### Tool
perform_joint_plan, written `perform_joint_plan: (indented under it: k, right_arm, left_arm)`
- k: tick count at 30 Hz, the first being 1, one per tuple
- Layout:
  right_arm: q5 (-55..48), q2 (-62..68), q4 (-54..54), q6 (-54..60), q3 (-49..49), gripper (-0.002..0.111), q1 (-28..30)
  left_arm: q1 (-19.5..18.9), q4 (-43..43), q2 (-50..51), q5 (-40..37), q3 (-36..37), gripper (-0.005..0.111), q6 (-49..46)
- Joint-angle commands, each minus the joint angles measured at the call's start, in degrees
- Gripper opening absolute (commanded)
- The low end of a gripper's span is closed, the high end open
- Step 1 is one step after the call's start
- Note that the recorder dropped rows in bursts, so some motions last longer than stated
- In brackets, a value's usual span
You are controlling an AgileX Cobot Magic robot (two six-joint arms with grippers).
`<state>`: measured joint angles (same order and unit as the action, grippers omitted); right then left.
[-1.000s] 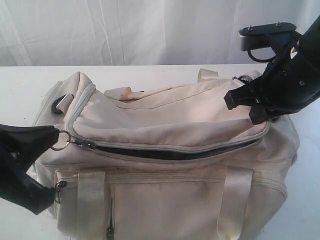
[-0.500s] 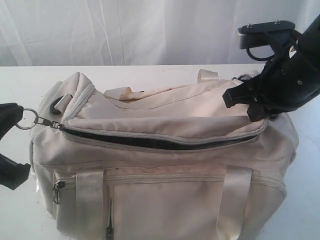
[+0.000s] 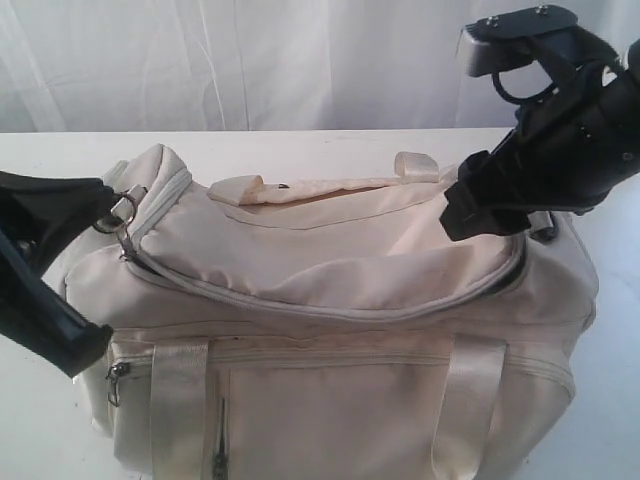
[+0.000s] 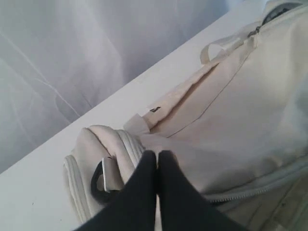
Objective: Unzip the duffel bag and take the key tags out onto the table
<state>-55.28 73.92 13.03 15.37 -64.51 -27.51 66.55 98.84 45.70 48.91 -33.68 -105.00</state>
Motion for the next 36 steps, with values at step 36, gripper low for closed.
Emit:
perform_joint_plan:
  k: [36]
  right_arm:
    - [0.64, -10.98, 20.96, 28.65, -0.02, 0.061, -7.64]
  left_arm:
    - [-36.89, -18.42, 8.5, -65.33, 1.03, 0.0, 32.06]
